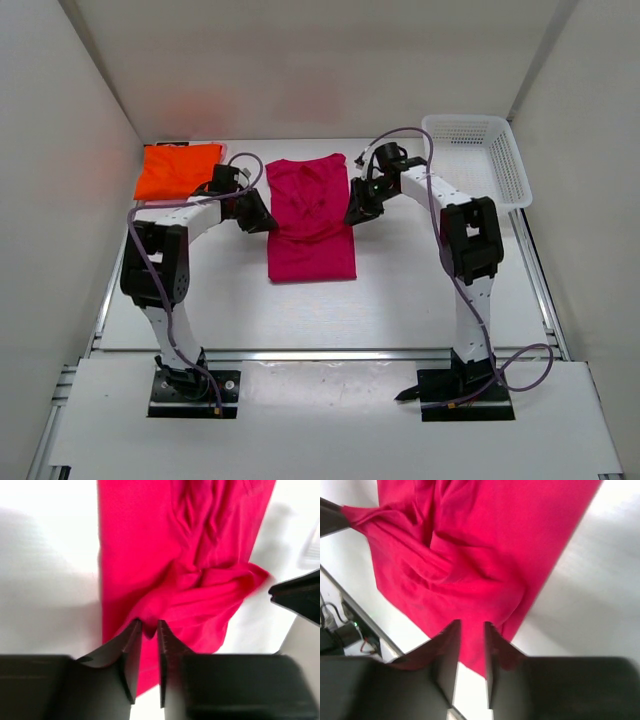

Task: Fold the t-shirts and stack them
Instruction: Fold the folded rectangular tshirt in 1/3 of the way, then grab one side of the 2/3 rectangular tshirt with both arms

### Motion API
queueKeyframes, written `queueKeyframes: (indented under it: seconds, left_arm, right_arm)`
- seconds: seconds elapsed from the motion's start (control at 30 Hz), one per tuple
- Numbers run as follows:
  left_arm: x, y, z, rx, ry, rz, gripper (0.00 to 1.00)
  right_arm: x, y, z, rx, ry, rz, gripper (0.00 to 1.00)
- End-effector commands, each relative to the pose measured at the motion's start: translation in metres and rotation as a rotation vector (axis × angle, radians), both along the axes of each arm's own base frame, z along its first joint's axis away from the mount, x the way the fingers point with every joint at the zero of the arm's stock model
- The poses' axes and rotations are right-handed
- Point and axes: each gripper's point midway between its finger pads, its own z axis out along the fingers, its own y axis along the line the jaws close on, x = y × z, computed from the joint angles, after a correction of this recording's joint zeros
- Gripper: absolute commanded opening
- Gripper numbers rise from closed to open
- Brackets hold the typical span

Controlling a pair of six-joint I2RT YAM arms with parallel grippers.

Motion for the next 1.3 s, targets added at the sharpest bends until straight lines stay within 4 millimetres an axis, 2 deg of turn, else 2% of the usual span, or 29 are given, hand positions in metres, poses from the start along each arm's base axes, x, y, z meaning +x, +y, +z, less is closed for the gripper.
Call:
queueKeyframes:
  seconds: [0.0, 0.03, 0.1, 0.13, 0.17, 0.23, 0.27, 0.33, 0.37, 0.4, 0.43, 0.47, 0.5, 0.57, 0.6, 0.67, 0.7, 0.77, 0.9, 1.07, 1.17, 1.27]
  left_arm:
    - [0.039, -0.001, 0.025, -0.117, -0.097, 0.059, 0.38]
    - [0.042, -0.002, 0.026, -0.174, -0.079, 0.073, 0.44]
    - [0.055, -0.005, 0.042, -0.269, -0.121, 0.08, 0.44]
    - [0.056, -0.004, 0.047, -0.313, -0.112, 0.094, 0.45]
    - [0.057, -0.003, 0.051, -0.33, -0.138, 0.094, 0.46]
    - [0.048, 0.004, 0.057, -0.35, -0.145, 0.126, 0.54]
    - [0.043, 0.011, 0.051, -0.325, -0.142, 0.141, 0.55]
    - [0.029, 0.018, 0.054, -0.268, -0.16, 0.126, 0.56]
    - [0.019, 0.025, 0.042, -0.207, -0.128, 0.134, 0.57]
    - [0.006, 0.023, 0.041, -0.175, -0.111, 0.116, 0.58]
    - [-0.012, 0.026, 0.03, -0.107, -0.079, 0.102, 0.59]
    - [-0.017, 0.029, 0.033, -0.037, -0.116, 0.092, 0.6]
    - [-0.031, 0.034, 0.018, 0.033, -0.089, 0.098, 0.61]
    - [-0.067, 0.031, 0.002, 0.107, -0.075, 0.071, 0.64]
    - [-0.075, 0.026, 0.0, 0.132, -0.076, 0.053, 0.65]
    - [-0.097, 0.026, -0.012, 0.158, -0.054, 0.04, 0.65]
    - [-0.109, 0.023, -0.021, 0.164, -0.039, 0.026, 0.65]
    - [-0.127, 0.025, -0.038, 0.18, 0.001, 0.035, 0.65]
    - [-0.139, 0.018, -0.047, 0.176, 0.001, 0.046, 0.68]
    - [-0.134, 0.014, -0.045, 0.153, -0.02, 0.083, 0.66]
    - [-0.13, 0.01, -0.042, 0.139, -0.033, 0.094, 0.63]
    - [-0.13, 0.007, -0.046, 0.132, -0.021, 0.099, 0.6]
  right_arm:
    - [0.029, -0.005, 0.016, 0.01, -0.075, -0.058, 0.26]
    - [0.037, -0.006, 0.023, 0.022, -0.089, -0.092, 0.29]
    - [0.044, -0.009, 0.032, 0.045, -0.115, -0.12, 0.29]
    - [0.047, -0.008, 0.041, 0.058, -0.139, -0.129, 0.29]
    - [0.046, -0.01, 0.042, 0.056, -0.139, -0.136, 0.3]
    - [0.041, -0.01, 0.052, 0.044, -0.173, -0.142, 0.31]
    - [0.036, -0.012, 0.047, 0.033, -0.16, -0.149, 0.3]
    - [0.016, -0.015, 0.037, 0.021, -0.139, -0.152, 0.31]
    - [0.009, -0.014, 0.037, 0.014, -0.132, -0.161, 0.33]
    - [-0.005, -0.016, 0.031, 0.011, -0.116, -0.165, 0.35]
    - [-0.021, -0.019, 0.021, -0.009, -0.104, -0.173, 0.37]
    - [-0.024, -0.019, 0.027, -0.007, -0.131, -0.192, 0.43]
    - [-0.041, -0.024, 0.011, -0.036, -0.09, -0.215, 0.46]
    - [-0.075, -0.025, -0.006, -0.04, -0.05, -0.221, 0.49]
    - [-0.078, -0.024, 0.0, -0.02, -0.06, -0.235, 0.49]
    - [-0.102, -0.029, -0.014, -0.021, -0.011, -0.26, 0.49]
    - [-0.105, -0.027, -0.013, -0.01, -0.013, -0.269, 0.49]
    - [-0.118, -0.032, -0.022, -0.024, 0.01, -0.289, 0.5]
    - [-0.128, -0.029, -0.032, -0.019, 0.039, -0.299, 0.49]
    - [-0.132, -0.022, -0.043, -0.036, 0.06, -0.293, 0.48]
    - [-0.127, -0.019, -0.047, -0.034, 0.062, -0.301, 0.44]
    - [-0.122, -0.019, -0.052, -0.037, 0.071, -0.31, 0.41]
